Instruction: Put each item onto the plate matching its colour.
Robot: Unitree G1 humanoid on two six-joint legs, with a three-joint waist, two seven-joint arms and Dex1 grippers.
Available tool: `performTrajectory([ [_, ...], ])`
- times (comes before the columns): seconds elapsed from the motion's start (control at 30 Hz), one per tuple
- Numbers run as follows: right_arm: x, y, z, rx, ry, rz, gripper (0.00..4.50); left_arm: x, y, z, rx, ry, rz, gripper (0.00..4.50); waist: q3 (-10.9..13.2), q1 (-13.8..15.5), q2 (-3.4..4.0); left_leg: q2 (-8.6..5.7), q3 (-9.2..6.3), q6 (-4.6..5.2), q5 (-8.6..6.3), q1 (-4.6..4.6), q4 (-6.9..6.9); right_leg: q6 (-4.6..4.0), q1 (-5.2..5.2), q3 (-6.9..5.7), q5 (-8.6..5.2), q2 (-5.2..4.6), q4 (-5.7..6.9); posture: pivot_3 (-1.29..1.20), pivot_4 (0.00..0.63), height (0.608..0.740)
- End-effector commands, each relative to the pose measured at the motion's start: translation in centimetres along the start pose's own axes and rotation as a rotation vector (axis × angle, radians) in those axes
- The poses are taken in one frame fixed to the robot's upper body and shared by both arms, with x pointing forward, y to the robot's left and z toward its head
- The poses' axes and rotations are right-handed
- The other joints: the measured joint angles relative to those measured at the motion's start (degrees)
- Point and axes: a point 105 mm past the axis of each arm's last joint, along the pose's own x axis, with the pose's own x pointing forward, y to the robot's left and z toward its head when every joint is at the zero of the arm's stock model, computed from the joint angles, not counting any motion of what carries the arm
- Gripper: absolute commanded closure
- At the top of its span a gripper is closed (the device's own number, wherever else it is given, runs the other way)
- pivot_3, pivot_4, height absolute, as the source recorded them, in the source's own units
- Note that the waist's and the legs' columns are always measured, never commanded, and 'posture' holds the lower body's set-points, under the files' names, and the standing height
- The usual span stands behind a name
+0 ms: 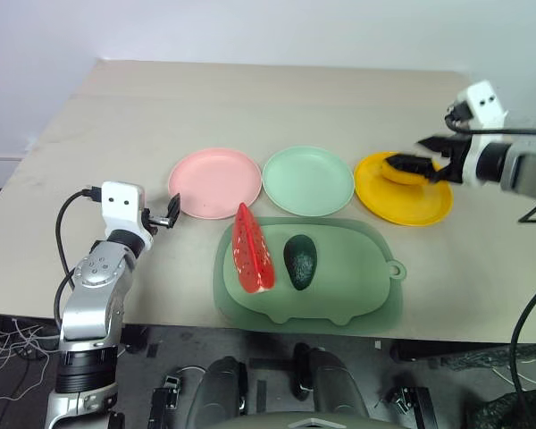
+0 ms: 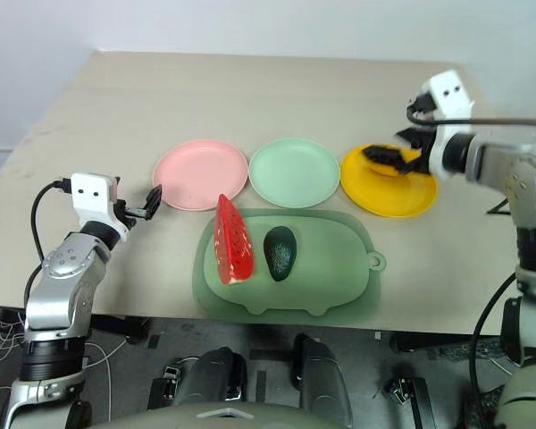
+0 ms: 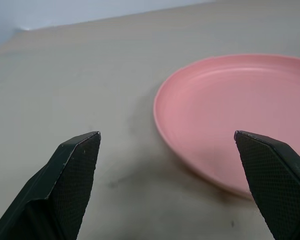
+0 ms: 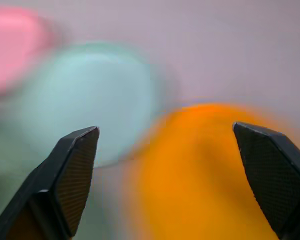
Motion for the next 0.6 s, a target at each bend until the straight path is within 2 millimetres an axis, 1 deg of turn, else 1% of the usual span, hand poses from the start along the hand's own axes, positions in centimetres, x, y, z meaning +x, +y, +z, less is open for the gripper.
performTrajectory([
  [0.03,0.7,4.1,-2.1,0.096,0.062,0.173,0.01,0.5,-0.4,1.1,0.023,-0.043,-0.018,0.0,0.0,0.02,0.01,0.0,-0.01,0.0,0.0,-0.01,0.02,-0.01,-0.01,0.0,0.01,-0.01,0.02,0.0,0.15,0.74],
  [0.17,2.2,6.6,-4.4,0.232,0.113,0.275,0.01,0.7,-0.4,1.2,0.027,-0.048,-0.024,0.0,0.01,0.09,0.03,-0.04,0.01,0.0,0.0,-0.07,0.02,-0.01,-0.07,0.01,0.01,-0.04,0.06,0.0,0.15,0.74],
  [0.27,2.9,7.7,-5.5,0.252,0.141,0.299,0.01,0.6,-0.3,1.2,0.032,-0.049,-0.023,0.0,0.01,0.19,0.02,-0.05,-0.01,0.0,0.0,-0.07,0.02,-0.01,-0.06,0.0,0.01,-0.04,0.05,0.0,0.15,0.74],
  [0.4,3.2,8.6,-6.2,0.271,0.166,0.317,0.01,0.4,-0.1,1.1,0.034,-0.048,-0.018,0.0,0.01,0.04,0.02,-0.08,-0.01,0.01,0.0,-0.08,0.02,0.0,-0.05,0.0,0.01,-0.05,0.04,0.0,0.15,0.74],
  [0.6,3.8,9.1,-7.0,0.286,0.203,0.291,0.01,0.3,-0.2,1.0,0.033,-0.044,-0.019,0.0,0.01,-0.05,0.02,-0.06,-0.01,0.0,0.0,-0.05,0.01,-0.01,-0.05,0.0,0.01,0.0,0.06,0.0,0.15,0.74],
])
